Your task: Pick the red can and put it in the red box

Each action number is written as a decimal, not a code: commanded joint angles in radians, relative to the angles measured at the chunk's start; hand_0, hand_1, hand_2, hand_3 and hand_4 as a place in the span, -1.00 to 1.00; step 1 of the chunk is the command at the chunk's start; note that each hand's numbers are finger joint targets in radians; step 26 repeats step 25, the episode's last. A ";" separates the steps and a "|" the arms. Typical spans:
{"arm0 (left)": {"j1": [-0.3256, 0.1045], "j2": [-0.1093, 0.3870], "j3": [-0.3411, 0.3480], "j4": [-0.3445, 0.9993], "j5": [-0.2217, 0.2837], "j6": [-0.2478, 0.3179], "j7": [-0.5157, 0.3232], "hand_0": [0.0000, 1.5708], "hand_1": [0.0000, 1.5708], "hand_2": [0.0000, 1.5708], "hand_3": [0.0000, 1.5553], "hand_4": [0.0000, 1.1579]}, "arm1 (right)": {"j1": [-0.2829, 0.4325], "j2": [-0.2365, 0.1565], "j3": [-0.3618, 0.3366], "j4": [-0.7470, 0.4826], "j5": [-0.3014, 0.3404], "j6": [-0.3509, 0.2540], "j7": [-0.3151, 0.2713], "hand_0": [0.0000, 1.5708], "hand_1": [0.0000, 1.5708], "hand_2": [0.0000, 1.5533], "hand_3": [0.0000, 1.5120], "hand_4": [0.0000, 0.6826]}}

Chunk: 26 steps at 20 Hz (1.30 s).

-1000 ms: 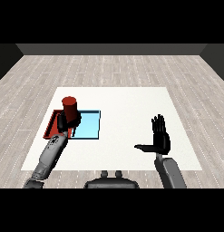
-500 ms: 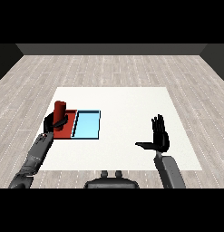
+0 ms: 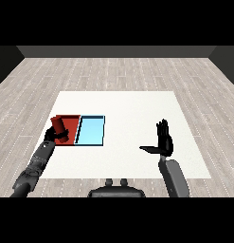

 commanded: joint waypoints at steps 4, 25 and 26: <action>-0.042 -0.040 -0.032 0.190 -0.057 -0.135 -0.061 -1.00 -1.00 -1.00 -1.00 -0.03 | -0.082 0.014 -0.022 0.074 0.024 -0.021 -0.016 -1.00 -1.00 -1.00 -1.00 -1.00; 0.084 -0.312 0.288 -0.391 0.387 -0.536 -0.693 -1.00 -1.00 -1.00 -1.00 -1.00 | -0.037 -0.018 -0.011 0.114 0.018 0.115 -0.105 -1.00 -1.00 -1.00 -1.00 -1.00; 0.084 -0.312 0.288 -0.391 0.387 -0.536 -0.693 -1.00 -1.00 -1.00 -1.00 -1.00 | -0.037 -0.018 -0.011 0.114 0.018 0.115 -0.105 -1.00 -1.00 -1.00 -1.00 -1.00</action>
